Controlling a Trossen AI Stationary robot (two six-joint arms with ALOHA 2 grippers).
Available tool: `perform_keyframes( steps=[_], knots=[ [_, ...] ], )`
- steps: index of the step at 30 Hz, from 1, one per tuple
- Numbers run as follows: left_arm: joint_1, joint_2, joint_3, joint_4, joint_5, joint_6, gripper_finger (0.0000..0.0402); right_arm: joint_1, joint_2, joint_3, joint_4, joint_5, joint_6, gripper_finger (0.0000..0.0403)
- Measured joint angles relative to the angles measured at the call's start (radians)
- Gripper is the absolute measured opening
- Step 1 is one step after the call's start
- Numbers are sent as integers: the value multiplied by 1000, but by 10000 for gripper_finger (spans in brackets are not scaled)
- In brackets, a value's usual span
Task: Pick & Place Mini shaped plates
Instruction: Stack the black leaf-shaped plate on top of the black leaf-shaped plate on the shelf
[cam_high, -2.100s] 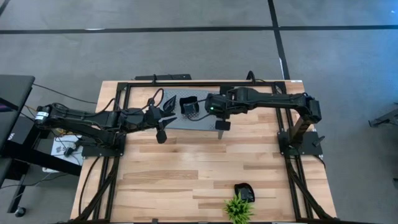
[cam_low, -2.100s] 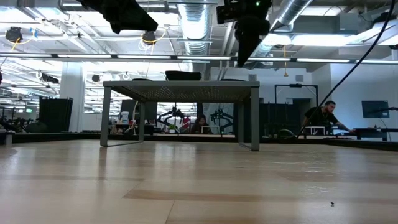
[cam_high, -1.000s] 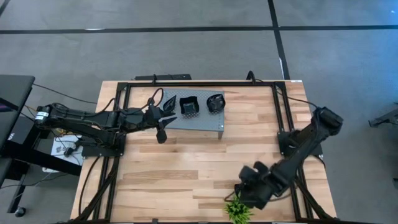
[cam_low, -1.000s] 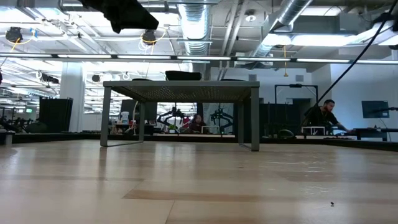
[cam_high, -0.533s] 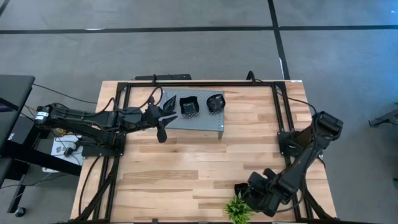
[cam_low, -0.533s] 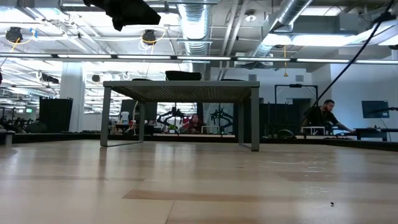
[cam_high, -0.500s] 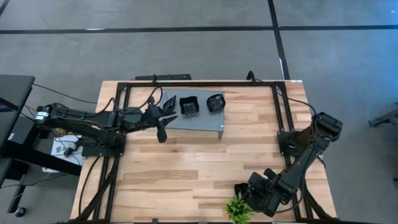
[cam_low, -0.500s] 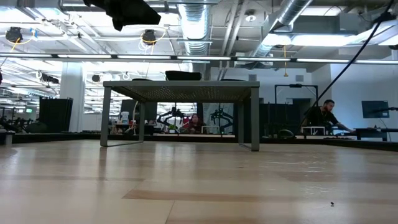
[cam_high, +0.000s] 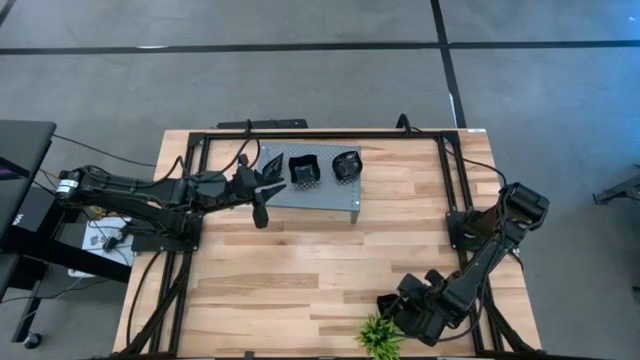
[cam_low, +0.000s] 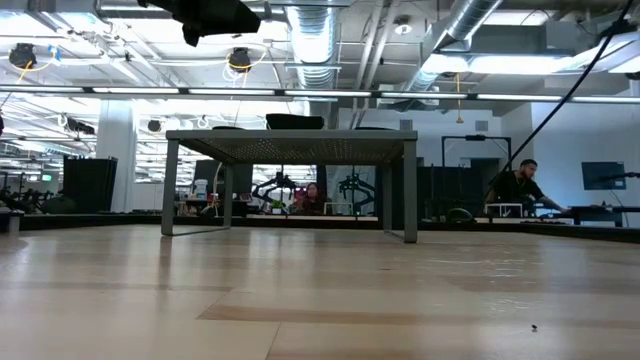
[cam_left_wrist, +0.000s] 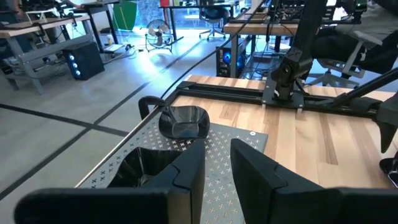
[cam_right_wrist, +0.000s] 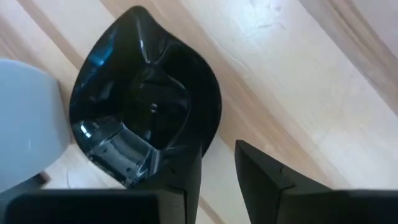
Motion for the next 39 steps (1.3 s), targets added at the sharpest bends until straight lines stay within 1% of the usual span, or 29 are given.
perform_keyframes(
  steps=[5, 9, 13, 19, 24, 31, 36, 39],
  knots=[
    [0, 0, 0, 0, 0, 0, 79, 2, 0, 0, -1, 0, 45, 93],
    [0, 0, 0, 0, 0, 0, 79, 2, 32, 0, 11, -3, 53, 93],
    [0, 0, 0, 0, 0, 0, 79, 1, 85, 2, 53, -67, 52, 93],
    [0, 0, 0, 7, 0, 0, 79, 1, 100, 5, 52, -70, 52, 90],
    [0, 0, 0, 8, 0, 0, 79, 0, 71, -1, 49, -49, 42, 64],
    [0, 0, 0, 9, 0, 0, 79, 1, 55, 0, 52, -30, 40, 9],
    [0, 0, 0, 17, 0, 0, 79, -7, 54, 1, 51, -29, 24, 8],
    [0, 0, 0, 23, 0, 1, 79, -20, 45, 28, 1, -36, -11, 3]
  ],
)
